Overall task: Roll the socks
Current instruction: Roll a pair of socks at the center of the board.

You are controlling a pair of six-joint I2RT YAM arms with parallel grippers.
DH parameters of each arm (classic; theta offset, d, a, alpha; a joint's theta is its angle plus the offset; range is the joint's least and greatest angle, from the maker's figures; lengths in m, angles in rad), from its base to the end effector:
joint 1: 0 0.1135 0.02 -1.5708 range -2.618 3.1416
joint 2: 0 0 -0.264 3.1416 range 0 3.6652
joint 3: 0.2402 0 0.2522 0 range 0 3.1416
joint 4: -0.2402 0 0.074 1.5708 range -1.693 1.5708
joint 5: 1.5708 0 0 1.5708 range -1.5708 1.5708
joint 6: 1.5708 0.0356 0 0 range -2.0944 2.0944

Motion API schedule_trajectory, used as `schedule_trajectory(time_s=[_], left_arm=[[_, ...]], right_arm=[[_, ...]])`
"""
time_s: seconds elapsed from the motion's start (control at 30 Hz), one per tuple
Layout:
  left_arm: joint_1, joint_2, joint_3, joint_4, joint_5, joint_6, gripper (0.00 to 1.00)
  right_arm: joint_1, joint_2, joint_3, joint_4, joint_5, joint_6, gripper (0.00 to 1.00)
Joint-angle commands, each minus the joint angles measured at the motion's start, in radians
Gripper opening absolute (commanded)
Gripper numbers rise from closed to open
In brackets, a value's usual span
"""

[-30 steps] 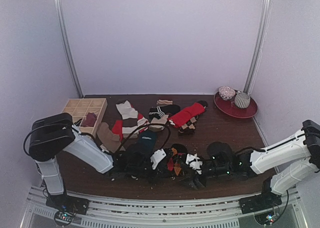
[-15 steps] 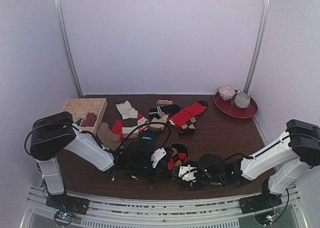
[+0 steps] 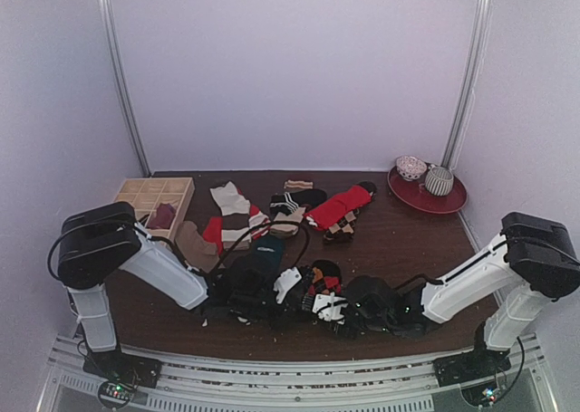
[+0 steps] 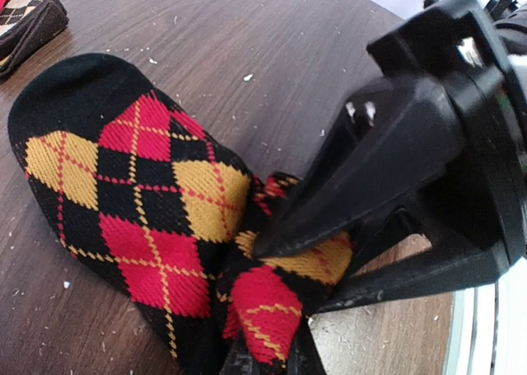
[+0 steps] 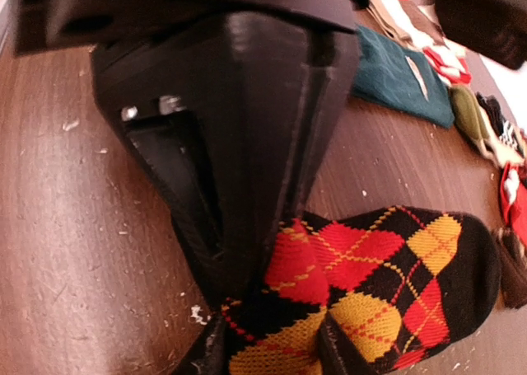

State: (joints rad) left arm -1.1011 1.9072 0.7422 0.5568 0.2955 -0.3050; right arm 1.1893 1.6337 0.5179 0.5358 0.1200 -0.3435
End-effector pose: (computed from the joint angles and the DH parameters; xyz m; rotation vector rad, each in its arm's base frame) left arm 0.1481 -0.3147 0.0996 1.0880 2.1122 -1.0688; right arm 0.1118 0.2672 0.1234 -1.4523 1.6100 0.3619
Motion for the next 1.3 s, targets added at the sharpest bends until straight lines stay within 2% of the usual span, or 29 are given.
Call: schedule_trajectory(time_s=[0.0,0.07,0.1,0.13,0.17,0.23,0.37,0.4,0.5,0.6,0.7,0.93,1.03,1.1,1.13,1.17,1.27], left_arm=[[-0.01,0.075,-0.068,-0.284,0.0,0.0,0.0],[-0.009,0.045,-0.083,-0.277,-0.042,0.009,0.02],[-0.009,0.017,-0.091,-0.275,-0.073,0.015,0.23],[-0.009,-0.016,-0.1,-0.275,-0.114,0.024,0.39],[-0.009,-0.052,-0.108,-0.273,-0.152,0.036,0.48],[-0.009,-0.13,-0.12,-0.264,-0.213,0.07,0.65],[-0.024,-0.277,-0.128,-0.223,-0.354,0.169,0.89],[-0.037,-0.307,-0.136,-0.195,-0.389,0.205,0.92],[-0.062,-0.364,-0.178,-0.054,-0.409,0.302,0.94],[-0.065,-0.356,-0.217,0.108,-0.323,0.379,0.93],[-0.065,-0.296,-0.234,0.258,-0.253,0.43,0.92],[-0.062,-0.123,-0.148,0.299,-0.156,0.479,0.88],[-0.052,-0.105,-0.141,0.285,-0.096,0.478,0.81],[-0.046,-0.107,-0.148,0.281,-0.061,0.464,0.73],[-0.044,-0.106,-0.152,0.28,-0.054,0.457,0.64],[-0.044,-0.101,-0.154,0.276,-0.053,0.451,0.59],[-0.042,-0.084,-0.148,0.269,-0.064,0.438,0.54]], right_arm=[[-0.033,0.036,0.045,-0.104,-0.039,0.086,0.2],[-0.049,0.032,0.056,-0.145,-0.085,0.124,0.14],[-0.057,0.03,0.059,-0.166,-0.105,0.152,0.13],[-0.067,0.025,0.066,-0.186,-0.132,0.179,0.13],[-0.079,0.023,0.072,-0.209,-0.172,0.204,0.12],[-0.107,0.02,0.087,-0.246,-0.249,0.255,0.12],[-0.188,0.06,0.131,-0.327,-0.443,0.368,0.13],[-0.209,0.077,0.145,-0.347,-0.495,0.397,0.13],[-0.256,0.124,0.17,-0.375,-0.647,0.477,0.13],[-0.281,0.151,0.177,-0.36,-0.787,0.544,0.13],[-0.289,0.166,0.173,-0.358,-0.851,0.566,0.13],[-0.301,0.212,0.137,-0.333,-0.923,0.563,0.13],[-0.314,0.228,0.135,-0.356,-0.933,0.544,0.13],[-0.318,0.235,0.137,-0.372,-0.938,0.532,0.13],[-0.32,0.239,0.142,-0.382,-0.936,0.521,0.13],[-0.324,0.244,0.148,-0.398,-0.935,0.51,0.13],[-0.325,0.257,0.161,-0.444,-0.93,0.48,0.13]])
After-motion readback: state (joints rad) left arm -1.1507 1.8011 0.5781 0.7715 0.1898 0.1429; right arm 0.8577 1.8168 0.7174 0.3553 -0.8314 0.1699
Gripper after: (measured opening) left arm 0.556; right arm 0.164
